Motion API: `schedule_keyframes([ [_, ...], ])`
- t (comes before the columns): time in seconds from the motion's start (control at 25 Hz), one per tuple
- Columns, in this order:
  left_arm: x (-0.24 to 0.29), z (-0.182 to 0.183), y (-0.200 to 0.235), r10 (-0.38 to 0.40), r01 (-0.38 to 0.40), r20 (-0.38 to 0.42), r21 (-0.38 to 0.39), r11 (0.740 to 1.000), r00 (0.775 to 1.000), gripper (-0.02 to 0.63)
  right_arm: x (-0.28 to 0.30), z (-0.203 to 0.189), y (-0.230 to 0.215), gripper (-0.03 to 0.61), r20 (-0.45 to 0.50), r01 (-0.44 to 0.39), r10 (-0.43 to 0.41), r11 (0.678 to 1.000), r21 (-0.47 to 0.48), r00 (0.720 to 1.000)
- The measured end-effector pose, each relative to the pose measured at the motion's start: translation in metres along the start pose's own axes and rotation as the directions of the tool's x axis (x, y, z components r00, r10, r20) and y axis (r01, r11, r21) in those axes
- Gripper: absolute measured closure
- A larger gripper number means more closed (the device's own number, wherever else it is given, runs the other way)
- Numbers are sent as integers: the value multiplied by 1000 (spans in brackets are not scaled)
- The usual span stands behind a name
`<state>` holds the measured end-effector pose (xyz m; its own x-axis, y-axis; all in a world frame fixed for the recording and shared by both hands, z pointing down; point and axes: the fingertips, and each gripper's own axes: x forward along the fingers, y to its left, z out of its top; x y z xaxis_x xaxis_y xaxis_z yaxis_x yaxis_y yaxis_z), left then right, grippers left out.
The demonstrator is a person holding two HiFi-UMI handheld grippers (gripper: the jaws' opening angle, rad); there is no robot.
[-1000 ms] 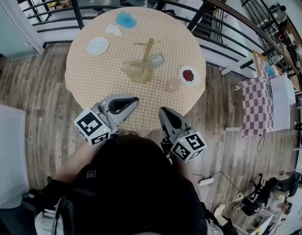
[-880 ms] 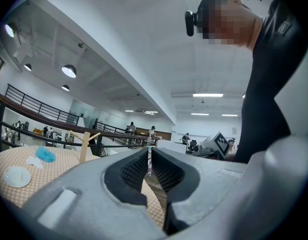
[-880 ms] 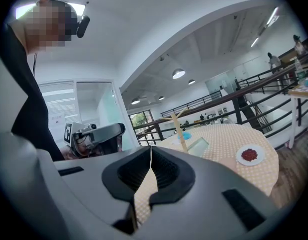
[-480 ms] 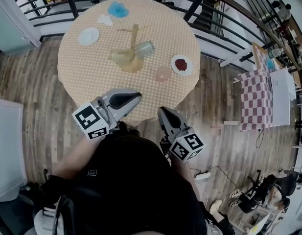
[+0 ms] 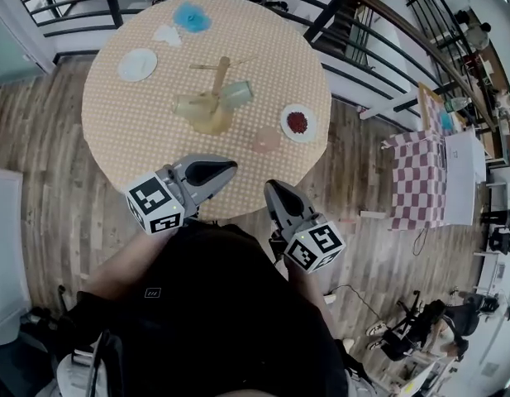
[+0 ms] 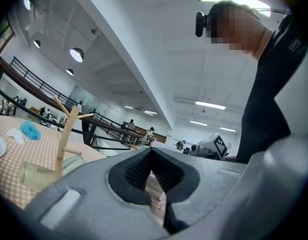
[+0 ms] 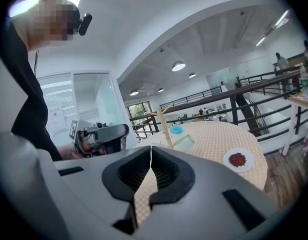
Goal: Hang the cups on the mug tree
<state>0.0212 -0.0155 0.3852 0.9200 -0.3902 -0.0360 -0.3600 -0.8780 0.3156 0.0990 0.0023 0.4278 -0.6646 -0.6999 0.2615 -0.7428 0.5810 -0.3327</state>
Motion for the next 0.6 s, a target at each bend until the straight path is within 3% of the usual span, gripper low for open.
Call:
schedule_keyframes([
  [0.28, 25, -1, 11, 21, -21, 20, 28, 999, 1000, 609, 16, 7, -37, 561, -37, -33, 33, 999, -18, 999],
  [0.48, 64, -5, 17, 135, -137, 67, 22, 990, 989, 609, 17, 5, -84, 560, -90, -164, 159, 984, -61, 983],
  [0.6, 83, -9, 24, 236, -236, 90, -4, 972, 968, 609, 15, 3, -108, 558, -125, -264, 250, 957, -117, 960],
])
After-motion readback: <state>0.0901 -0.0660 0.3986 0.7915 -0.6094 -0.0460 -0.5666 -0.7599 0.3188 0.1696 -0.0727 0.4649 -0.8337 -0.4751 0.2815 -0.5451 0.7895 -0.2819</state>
